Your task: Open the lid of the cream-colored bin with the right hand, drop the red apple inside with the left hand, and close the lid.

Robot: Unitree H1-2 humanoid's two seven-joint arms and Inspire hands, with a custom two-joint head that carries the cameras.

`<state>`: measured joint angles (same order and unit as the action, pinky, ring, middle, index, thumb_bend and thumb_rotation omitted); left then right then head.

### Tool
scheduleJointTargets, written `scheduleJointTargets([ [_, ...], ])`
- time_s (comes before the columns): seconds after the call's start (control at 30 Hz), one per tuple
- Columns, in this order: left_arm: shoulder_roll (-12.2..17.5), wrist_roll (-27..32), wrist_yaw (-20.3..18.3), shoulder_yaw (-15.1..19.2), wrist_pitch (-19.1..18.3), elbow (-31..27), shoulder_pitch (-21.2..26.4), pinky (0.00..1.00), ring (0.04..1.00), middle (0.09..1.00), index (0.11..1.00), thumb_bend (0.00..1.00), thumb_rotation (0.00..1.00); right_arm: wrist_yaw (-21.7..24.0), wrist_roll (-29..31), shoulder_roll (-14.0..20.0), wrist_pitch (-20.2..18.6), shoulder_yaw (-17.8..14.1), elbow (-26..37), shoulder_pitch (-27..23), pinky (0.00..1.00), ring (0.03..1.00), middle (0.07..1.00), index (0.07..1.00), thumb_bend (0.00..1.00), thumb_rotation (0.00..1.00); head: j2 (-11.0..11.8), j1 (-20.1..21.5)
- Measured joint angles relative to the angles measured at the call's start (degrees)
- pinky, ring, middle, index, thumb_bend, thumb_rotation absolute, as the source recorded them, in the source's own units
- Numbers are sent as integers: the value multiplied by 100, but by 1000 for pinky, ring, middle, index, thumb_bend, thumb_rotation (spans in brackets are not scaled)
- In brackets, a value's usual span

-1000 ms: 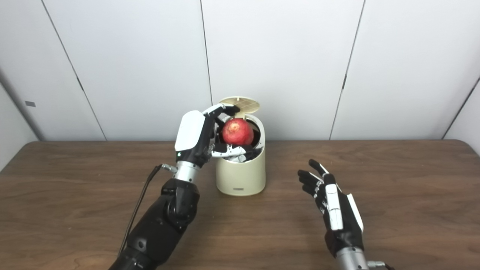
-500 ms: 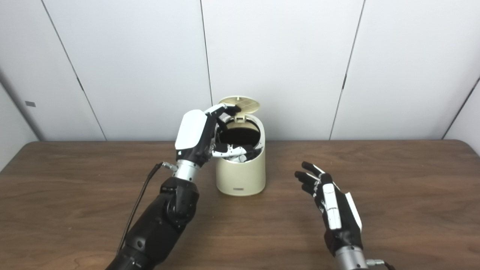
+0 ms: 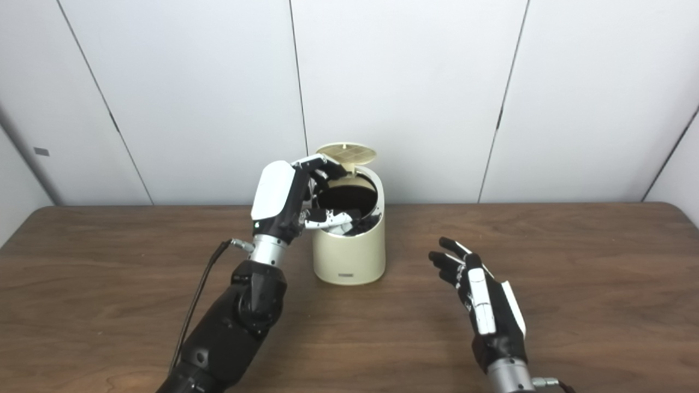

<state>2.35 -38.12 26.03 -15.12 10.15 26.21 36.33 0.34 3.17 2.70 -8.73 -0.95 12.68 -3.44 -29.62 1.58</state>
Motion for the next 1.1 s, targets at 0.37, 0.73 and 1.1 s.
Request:
scheduleJointTargets([
  [0.37, -72, 189, 299, 298, 354, 10, -82, 408, 433, 478, 499, 479, 0, 2, -3, 25, 0, -20, -62, 2, 862, 821, 741, 807, 588, 1000, -9, -26],
  [0.73, 45, 202, 707, 343, 993, 124, -122, 351, 423, 496, 498, 476, 0, 1, -8, 24, -2, -9, -64, 1, 854, 822, 738, 796, 583, 1000, -18, -26],
  [1.1, 8, 1087, 161, 902, 879, -1346, -876, 310, 443, 548, 505, 471, 0, 2, 102, 10, -2, -59, -41, -3, 850, 846, 788, 803, 596, 1000, -44, -35],
])
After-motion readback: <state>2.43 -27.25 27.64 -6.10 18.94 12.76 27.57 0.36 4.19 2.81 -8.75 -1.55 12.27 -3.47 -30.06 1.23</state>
